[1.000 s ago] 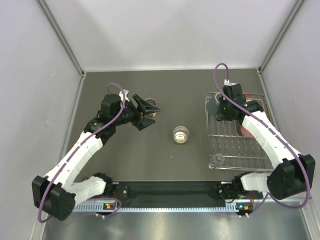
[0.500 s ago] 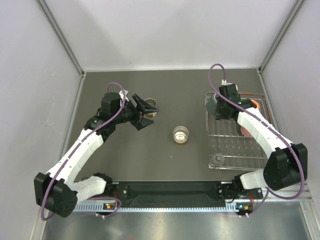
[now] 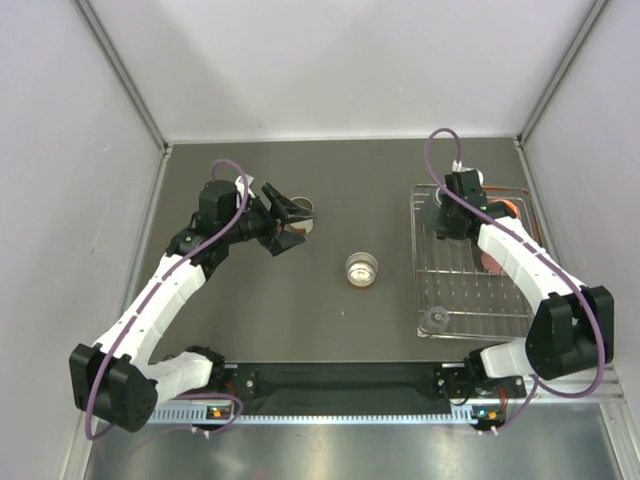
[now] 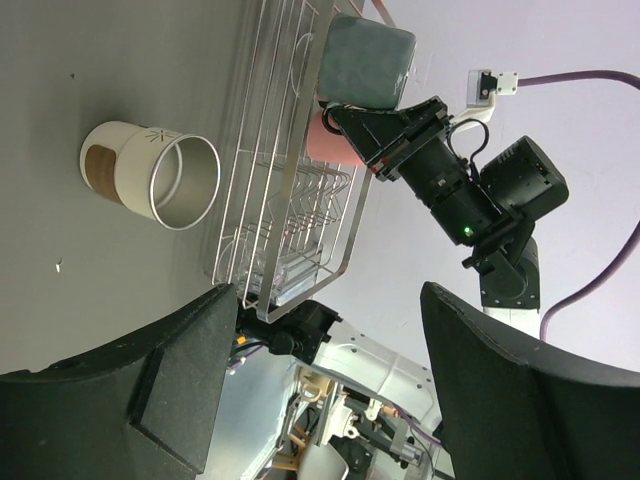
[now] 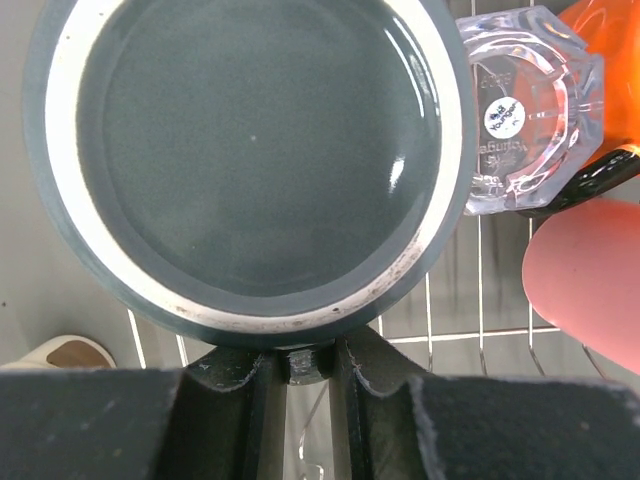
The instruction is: Load the cups into the dish rack
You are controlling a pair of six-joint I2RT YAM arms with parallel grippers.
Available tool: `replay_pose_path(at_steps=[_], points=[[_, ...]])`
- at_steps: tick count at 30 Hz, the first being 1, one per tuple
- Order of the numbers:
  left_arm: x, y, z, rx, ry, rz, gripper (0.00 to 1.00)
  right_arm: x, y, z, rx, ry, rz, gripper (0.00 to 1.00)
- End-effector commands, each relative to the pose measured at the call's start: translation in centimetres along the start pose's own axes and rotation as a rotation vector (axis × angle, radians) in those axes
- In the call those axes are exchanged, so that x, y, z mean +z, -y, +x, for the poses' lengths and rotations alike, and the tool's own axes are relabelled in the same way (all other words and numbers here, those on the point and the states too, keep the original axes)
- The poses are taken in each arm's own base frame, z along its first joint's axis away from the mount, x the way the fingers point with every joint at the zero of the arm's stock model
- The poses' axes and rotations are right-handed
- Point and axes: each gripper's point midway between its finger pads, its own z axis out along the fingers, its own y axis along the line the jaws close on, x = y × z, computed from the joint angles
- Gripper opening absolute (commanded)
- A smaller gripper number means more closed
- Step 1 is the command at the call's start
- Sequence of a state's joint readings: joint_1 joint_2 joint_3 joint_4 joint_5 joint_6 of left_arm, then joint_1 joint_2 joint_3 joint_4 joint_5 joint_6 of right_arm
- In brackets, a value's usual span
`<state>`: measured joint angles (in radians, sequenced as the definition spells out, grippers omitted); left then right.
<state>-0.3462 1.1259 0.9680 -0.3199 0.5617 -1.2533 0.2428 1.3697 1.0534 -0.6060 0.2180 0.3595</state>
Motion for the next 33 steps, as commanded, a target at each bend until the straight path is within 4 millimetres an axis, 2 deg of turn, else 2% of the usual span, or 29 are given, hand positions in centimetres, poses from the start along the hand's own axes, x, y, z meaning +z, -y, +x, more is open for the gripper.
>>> replay_pose_path(at_steps=[1,9,17,33], points=[[-0.5,1.7,-0.3,0.039,-0.001,0.037,0.79,0.3,-0.5,-3.2,0.032,0.108,-0.031,0.00],[-0.5,1.5,-0.4,0.038,-0.001,0.030,0.79,1.7,-0.9,-3.2,0.015,0.100,-0.033,0.00],[-0.6,1.0,-0.3,0.031,-0.002,0.024,0.79,2.9,-0.4,-3.2,0.025,0.100,0.012,0.00],[-0.8,0.7,-0.1,0.028,-0.005,0.021,0.79,4.9,-0.1,-1.9,0.004,0.064,0.054,0.00]])
